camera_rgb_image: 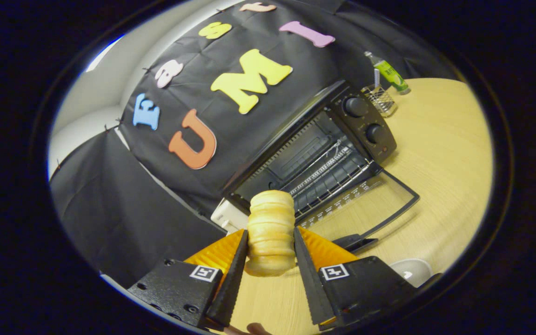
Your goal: Open the toaster oven, put the food inside, and close the toaster oven door.
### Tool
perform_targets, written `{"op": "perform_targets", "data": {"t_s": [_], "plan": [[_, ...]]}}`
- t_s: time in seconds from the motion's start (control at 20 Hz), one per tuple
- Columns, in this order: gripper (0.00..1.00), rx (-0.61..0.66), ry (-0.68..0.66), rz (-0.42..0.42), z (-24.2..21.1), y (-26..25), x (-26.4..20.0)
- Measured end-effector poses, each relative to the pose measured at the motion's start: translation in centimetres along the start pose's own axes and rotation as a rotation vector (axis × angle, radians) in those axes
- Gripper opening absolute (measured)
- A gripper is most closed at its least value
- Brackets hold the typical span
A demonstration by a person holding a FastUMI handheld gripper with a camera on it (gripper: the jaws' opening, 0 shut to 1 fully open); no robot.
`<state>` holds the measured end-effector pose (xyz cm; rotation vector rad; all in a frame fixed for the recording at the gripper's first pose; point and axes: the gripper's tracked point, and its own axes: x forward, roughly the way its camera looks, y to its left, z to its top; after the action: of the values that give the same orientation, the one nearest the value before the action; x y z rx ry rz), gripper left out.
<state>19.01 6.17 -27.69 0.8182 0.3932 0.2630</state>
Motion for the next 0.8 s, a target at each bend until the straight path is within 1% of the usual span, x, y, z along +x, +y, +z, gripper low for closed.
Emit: {"op": "perform_targets", "data": {"t_s": [0.1,0.2,0.3,0.4,0.55,0.8], "plan": [[0.65,0.052,-0.054,-0.024,2.4,-1.5,1.6],[0.66,0.045,-0.090,-0.067,3.9,-3.4,3.2],[0.66,0.017,-0.099,-0.080,4.7,-4.4,4.8],[0.66,0.027,-0.089,-0.088,5.0,-5.3,6.7],[0.66,0.053,-0.048,-0.069,5.2,-4.8,9.1],[0.66,-0.088,-0.056,-0.046,7.3,-3.6,13.2]]}}
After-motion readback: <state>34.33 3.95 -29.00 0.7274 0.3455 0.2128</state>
